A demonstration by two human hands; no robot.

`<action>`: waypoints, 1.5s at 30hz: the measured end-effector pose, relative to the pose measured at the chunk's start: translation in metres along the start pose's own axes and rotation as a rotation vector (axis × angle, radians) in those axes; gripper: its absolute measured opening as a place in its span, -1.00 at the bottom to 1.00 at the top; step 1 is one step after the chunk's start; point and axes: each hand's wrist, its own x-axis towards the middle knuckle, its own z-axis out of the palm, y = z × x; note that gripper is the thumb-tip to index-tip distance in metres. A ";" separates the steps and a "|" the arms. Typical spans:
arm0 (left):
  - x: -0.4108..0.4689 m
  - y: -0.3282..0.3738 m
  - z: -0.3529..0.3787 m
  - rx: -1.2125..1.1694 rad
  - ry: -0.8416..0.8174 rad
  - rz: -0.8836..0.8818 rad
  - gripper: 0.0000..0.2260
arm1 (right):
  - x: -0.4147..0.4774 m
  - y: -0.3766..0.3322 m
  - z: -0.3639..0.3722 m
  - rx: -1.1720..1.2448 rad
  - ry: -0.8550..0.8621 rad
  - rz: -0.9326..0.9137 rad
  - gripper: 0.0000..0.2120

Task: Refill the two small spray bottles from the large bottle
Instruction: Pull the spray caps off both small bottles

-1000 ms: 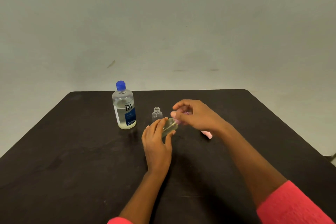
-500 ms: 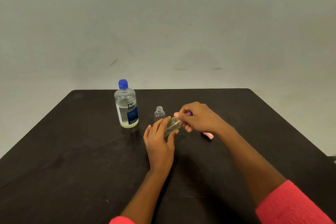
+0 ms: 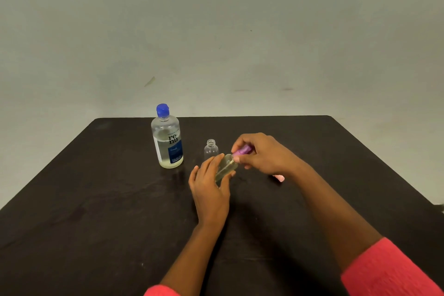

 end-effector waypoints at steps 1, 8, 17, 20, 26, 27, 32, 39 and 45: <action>0.000 0.001 0.000 -0.004 -0.005 -0.009 -0.58 | 0.000 0.000 -0.002 -0.006 -0.026 -0.033 -0.85; 0.000 0.000 0.001 0.000 -0.035 -0.002 -0.60 | 0.004 0.004 -0.003 0.011 0.035 0.064 -0.76; 0.000 0.002 0.000 -0.020 -0.063 0.002 -0.61 | 0.003 0.004 -0.009 0.070 -0.054 0.081 -0.72; 0.000 0.002 0.000 -0.022 -0.058 -0.002 -0.61 | 0.003 0.004 -0.013 0.021 -0.100 0.030 -0.91; 0.000 0.003 0.000 -0.036 -0.079 -0.023 -0.62 | 0.004 -0.001 -0.014 -0.009 -0.110 0.002 -0.76; 0.000 0.003 0.000 -0.040 -0.083 -0.022 -0.62 | 0.004 0.000 -0.014 -0.022 -0.101 0.011 -0.78; 0.000 0.006 -0.003 -0.103 -0.091 -0.051 -0.63 | 0.001 -0.002 -0.029 -0.101 -0.108 -0.078 -0.86; 0.002 0.007 -0.004 -0.139 -0.059 -0.143 -0.61 | -0.008 0.007 -0.062 -0.019 -0.015 -0.050 -0.79; 0.002 0.009 -0.006 -0.204 -0.073 -0.242 -0.60 | -0.022 0.020 -0.083 0.124 0.085 -0.021 -0.79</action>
